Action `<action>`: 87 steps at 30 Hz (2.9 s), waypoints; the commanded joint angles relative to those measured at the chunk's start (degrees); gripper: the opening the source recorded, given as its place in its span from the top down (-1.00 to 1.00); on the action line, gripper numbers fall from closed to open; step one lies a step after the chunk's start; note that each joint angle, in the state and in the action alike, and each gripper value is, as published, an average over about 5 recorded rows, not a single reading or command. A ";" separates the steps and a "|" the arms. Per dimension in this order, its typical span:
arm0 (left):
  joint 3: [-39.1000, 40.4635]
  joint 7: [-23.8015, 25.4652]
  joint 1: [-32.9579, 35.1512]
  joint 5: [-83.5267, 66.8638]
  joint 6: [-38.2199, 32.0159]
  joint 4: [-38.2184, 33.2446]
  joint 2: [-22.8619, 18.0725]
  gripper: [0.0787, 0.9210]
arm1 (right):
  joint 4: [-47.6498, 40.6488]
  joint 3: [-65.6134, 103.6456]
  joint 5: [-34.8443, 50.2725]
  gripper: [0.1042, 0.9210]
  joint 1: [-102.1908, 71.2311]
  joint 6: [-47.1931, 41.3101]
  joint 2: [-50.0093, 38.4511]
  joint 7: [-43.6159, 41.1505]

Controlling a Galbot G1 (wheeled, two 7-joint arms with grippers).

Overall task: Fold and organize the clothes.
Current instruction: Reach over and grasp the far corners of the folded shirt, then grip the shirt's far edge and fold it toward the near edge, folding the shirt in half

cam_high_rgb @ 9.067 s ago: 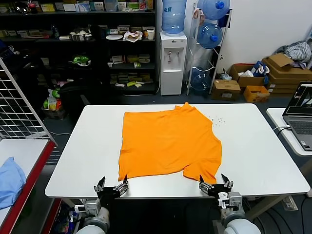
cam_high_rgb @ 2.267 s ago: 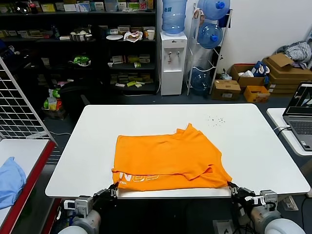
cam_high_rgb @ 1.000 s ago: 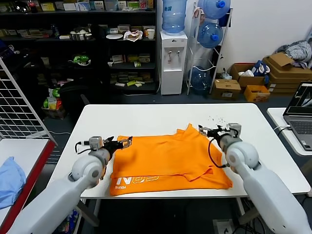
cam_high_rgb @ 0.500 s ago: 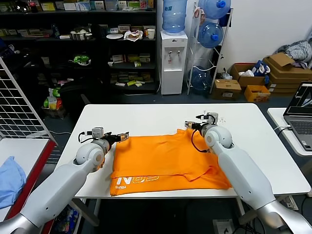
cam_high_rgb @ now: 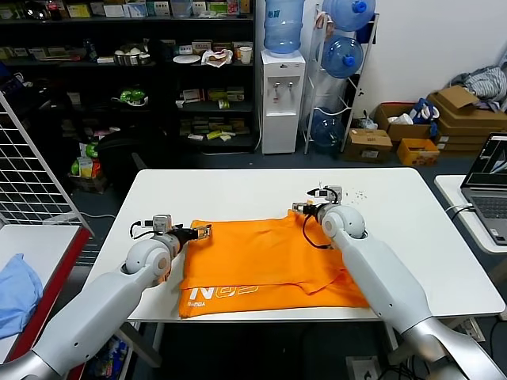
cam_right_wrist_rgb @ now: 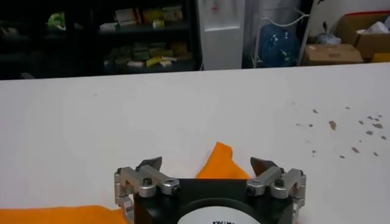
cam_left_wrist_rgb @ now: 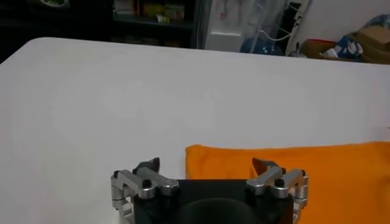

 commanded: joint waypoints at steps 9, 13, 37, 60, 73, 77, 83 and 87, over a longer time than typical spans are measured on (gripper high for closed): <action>0.95 -0.42 0.55 0.45 0.09 -0.75 -0.74 -0.37 | -0.97 -0.45 0.26 -0.36 0.06 -0.78 0.17 -0.32; 1.00 -0.39 0.43 0.82 0.02 -0.37 -0.96 -0.11 | -0.73 -0.45 0.47 -0.08 -0.15 -0.83 0.05 -0.52; -0.10 -0.94 0.61 3.09 -1.72 -1.18 -1.51 0.96 | 5.03 0.58 0.95 0.96 -2.48 2.06 -2.69 -0.84; -8.79 -4.91 17.56 2.45 -1.75 -30.72 9.31 0.96 | 40.59 13.23 11.21 0.96 -30.56 -0.39 -23.05 5.55; -10.52 -7.38 27.03 2.75 -1.69 -39.44 12.70 0.96 | 50.19 19.80 16.29 0.96 -39.71 -1.61 -29.03 9.41; -10.87 -7.66 28.75 3.20 -1.70 -39.91 12.88 0.96 | 51.69 21.40 16.55 0.96 -42.27 -1.95 -29.91 9.36; -11.96 -7.59 30.90 3.97 -1.45 -39.23 12.71 0.90 | 52.37 22.33 15.14 0.86 -44.05 -3.13 -29.69 7.27; -12.77 -7.55 31.91 4.22 -1.48 -39.26 13.02 0.65 | 52.12 22.55 14.03 0.59 -43.94 -3.18 -29.68 6.19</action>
